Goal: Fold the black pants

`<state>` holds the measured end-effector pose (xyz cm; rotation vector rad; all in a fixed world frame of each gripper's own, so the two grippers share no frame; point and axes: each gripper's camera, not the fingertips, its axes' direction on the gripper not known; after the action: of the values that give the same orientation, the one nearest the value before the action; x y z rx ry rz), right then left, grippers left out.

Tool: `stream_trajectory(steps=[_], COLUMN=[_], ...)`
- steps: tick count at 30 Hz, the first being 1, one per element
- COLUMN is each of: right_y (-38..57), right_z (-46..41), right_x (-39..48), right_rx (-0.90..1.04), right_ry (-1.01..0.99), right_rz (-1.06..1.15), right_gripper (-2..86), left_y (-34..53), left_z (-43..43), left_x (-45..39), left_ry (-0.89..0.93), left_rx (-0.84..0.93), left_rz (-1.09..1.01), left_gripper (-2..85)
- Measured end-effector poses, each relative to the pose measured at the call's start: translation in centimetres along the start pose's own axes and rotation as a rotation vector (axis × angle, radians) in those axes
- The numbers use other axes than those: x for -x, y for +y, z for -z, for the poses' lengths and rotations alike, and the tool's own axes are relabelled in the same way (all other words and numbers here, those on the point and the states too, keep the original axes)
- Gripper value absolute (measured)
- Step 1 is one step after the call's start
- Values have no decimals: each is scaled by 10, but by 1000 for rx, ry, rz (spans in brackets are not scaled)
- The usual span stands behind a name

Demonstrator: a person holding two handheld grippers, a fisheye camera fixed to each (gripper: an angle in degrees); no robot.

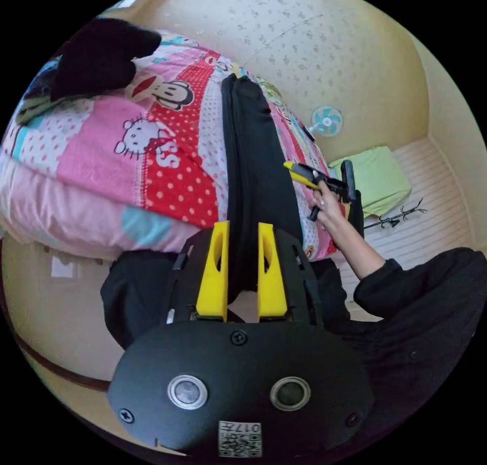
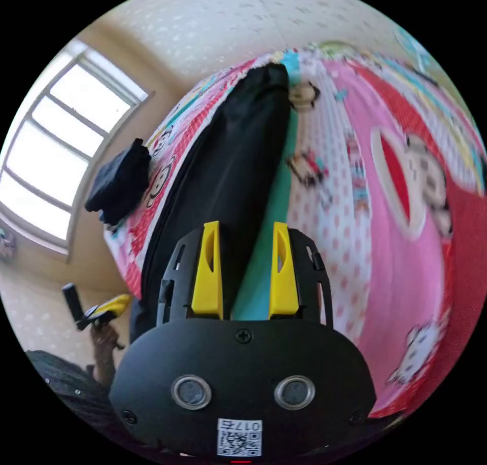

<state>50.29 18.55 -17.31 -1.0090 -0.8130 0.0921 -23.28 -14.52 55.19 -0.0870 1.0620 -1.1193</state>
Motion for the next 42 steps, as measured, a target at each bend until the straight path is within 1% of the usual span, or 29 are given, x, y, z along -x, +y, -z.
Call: stream_trajectory(steps=[1,2,3,4,6,7,9,12,14,16,17,19,20,22,24,26,28,30,32,33,35,36,38,39,41,42], right_y=[49,95,114,142,172,183,192,231,279,311,327,337,333,309,272,216,175,134,88,80,54,51,52,56,82,87], right_z=[-2,0,-2,-13,-30,-35,-29,7,18,15,16,25,30,28,13,-18,-48,-86,-138,-150,-215,-234,-312,-326,-334,-335], right_x=[-18,-28,-30,-30,-22,-18,-18,-14,-19,-31,-40,-52,-56,-54,-41,-8,17,39,64,70,80,80,67,63,68,71], right_rx=[-14,-86,-97,-68,-2,37,120,171,243,317,326,275,224,172,156,103,62,53,39,25,23,35,146,143,3,-19], right_ry=[-137,-270,-328,-421,-486,-480,-456,-302,-169,-87,-31,33,63,93,98,93,111,111,60,53,171,201,268,294,332,346], right_rz=[-44,-61,-71,-70,-31,3,36,181,255,239,219,188,184,200,233,304,325,318,325,336,317,316,297,282,282,274], right_gripper=[139,132,126,112,88,74,57,46,46,52,58,69,76,89,103,112,115,123,133,134,134,133,116,109,57,53], left_y=[-12,-18,-25,-27,-26,-23,-14,9,31,61,67,75,74,60,45,29,18,22,29,33,40,43,46,48,50,51], left_z=[-18,-30,-52,-64,-69,-72,-74,-86,-99,-116,-117,-106,-102,-87,-91,-111,-140,-147,-147,-148,-150,-152,-152,-150,-144,-139], left_x=[-4,-5,-7,-9,-15,-21,-33,-64,-83,-95,-97,-108,-113,-139,-147,-142,-128,-128,-132,-136,-142,-145,-146,-143,-135,-131], left_ry=[-26,-33,-13,-2,-26,-40,-12,75,96,48,19,-67,-96,-199,-239,-226,-175,-213,-238,-246,-260,-283,-296,-284,-236,-195], left_rx=[46,90,170,176,166,178,182,258,326,407,409,319,286,141,79,116,199,176,157,143,126,113,100,90,81,80], left_rz=[-26,-29,-34,-23,-3,0,-11,-66,-93,-45,-35,-50,-64,-202,-242,-202,-101,-96,-108,-109,-132,-140,-130,-110,-72,-53], left_gripper=[105,111,115,113,88,65,52,51,54,63,65,76,79,84,86,93,88,78,80,83,86,82,61,44,26,18])
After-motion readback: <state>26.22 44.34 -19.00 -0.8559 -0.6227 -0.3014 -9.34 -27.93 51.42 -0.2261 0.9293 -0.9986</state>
